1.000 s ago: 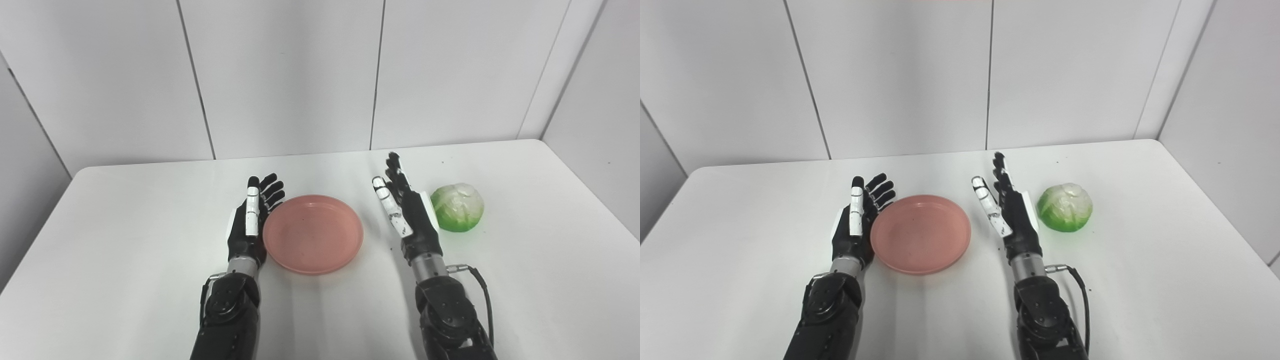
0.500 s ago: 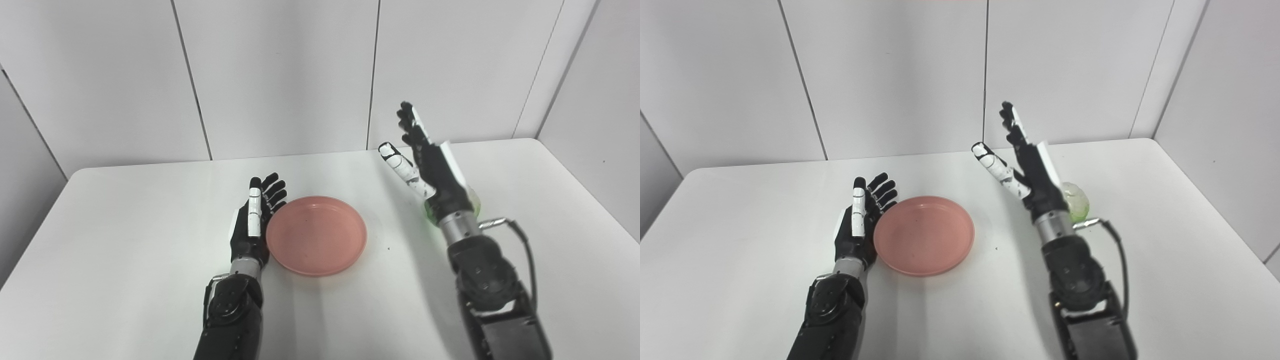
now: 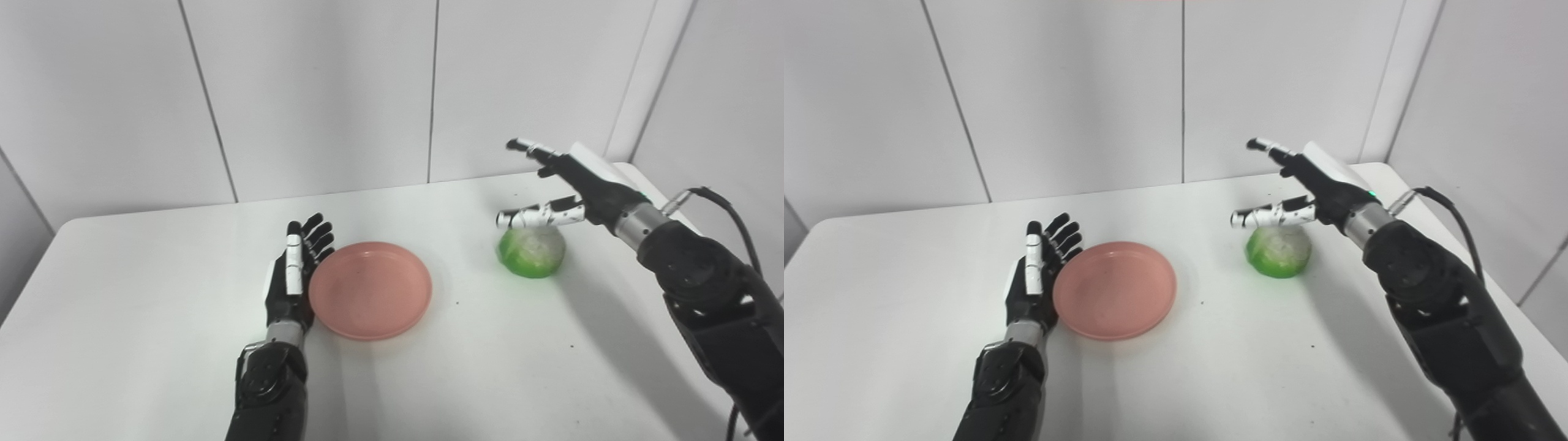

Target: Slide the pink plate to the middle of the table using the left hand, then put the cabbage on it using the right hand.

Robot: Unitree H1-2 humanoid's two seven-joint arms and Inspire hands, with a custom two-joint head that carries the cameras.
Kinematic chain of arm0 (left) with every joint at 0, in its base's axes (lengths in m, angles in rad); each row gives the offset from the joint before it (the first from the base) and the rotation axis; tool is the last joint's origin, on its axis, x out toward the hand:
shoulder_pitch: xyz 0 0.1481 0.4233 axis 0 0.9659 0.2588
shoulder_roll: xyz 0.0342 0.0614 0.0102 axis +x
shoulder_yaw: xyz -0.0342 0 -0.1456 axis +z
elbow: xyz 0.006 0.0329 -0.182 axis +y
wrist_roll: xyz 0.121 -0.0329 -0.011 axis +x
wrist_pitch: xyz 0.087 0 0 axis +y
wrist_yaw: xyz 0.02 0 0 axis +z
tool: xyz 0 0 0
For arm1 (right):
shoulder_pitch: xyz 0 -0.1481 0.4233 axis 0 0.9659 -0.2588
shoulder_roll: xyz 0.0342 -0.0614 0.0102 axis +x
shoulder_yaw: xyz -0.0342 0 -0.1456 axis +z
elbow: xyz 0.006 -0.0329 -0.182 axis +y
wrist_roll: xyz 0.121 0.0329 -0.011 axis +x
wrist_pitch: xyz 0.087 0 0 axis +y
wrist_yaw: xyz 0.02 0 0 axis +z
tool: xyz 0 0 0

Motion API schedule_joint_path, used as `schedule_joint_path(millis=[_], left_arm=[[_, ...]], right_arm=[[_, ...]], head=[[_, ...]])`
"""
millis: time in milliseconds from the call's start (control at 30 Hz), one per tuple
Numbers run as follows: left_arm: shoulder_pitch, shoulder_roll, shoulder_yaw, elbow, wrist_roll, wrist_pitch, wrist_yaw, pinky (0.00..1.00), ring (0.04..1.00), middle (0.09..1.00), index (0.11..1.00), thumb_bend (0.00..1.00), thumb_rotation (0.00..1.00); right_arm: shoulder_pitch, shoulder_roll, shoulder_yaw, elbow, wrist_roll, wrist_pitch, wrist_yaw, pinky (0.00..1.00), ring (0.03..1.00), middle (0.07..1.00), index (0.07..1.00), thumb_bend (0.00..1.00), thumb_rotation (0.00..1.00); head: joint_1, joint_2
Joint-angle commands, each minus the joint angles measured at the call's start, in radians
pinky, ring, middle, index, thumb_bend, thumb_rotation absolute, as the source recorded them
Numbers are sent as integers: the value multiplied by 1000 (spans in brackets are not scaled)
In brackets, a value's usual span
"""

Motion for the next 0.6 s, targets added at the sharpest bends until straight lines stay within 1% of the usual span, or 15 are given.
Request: schedule_joint_path(millis=[0, 67, 100, 133, 167, 233, 333, 400, 500, 567], left_arm=[[-27, 10, 1, 7, -3, 5, -7, 838, 852, 828, 801, 722, 1000], [-28, 13, 4, 9, -3, 2, -4, 835, 849, 825, 798, 719, 1000], [-27, 14, 6, 8, -4, 3, -3, 827, 838, 816, 787, 710, 1000], [-27, 14, 8, 8, -5, 3, -2, 824, 835, 813, 783, 707, 1000], [-28, 15, 12, 10, -13, 4, -8, 823, 833, 811, 781, 706, 1000], [-29, 18, 17, 12, -21, 10, -16, 825, 833, 812, 778, 705, 1000], [-28, 21, 24, 8, -32, 27, -26, 837, 842, 817, 782, 715, 1000], [-29, 23, 24, 11, -34, 24, -33, 840, 848, 820, 785, 712, 1000], [-32, 26, 22, 25, -25, 5, -33, 819, 842, 819, 785, 714, 1000], [-31, 25, 24, 26, -27, 6, -32, 820, 840, 813, 779, 717, 1000]], right_arm=[[-76, -60, 11, -3, -15, 37, 53, 894, 989, 991, 928, 987, 264], [-95, -85, 35, 25, -11, 40, 104, 892, 997, 998, 943, 998, 208], [-103, -92, 45, 39, -11, 34, 121, 890, 999, 1000, 967, 1000, 143], [-108, -97, 51, 48, -11, 30, 132, 890, 1000, 1000, 975, 1000, 121], [-119, -108, 69, 65, -22, 23, 149, 890, 1000, 1000, 979, 1000, 110], [-138, -118, 102, 90, -54, 18, 165, 902, 1000, 1000, 992, 1000, 107], [-151, -117, 138, 112, -107, 18, 161, 921, 1000, 1000, 987, 1000, 143], [-155, -112, 152, 125, -135, 15, 153, 921, 1000, 999, 981, 1000, 163], [-160, -103, 167, 157, -170, -5, 139, 913, 1000, 999, 975, 1000, 180], [-158, -98, 171, 182, -187, -35, 121, 899, 997, 993, 972, 1000, 198]], head=[[1, 0], [-24, -5], [-31, -5], [-31, -5], [-43, -7], [-50, -7], [-57, -7], [-59, -6], [-59, -6], [-57, -3]])
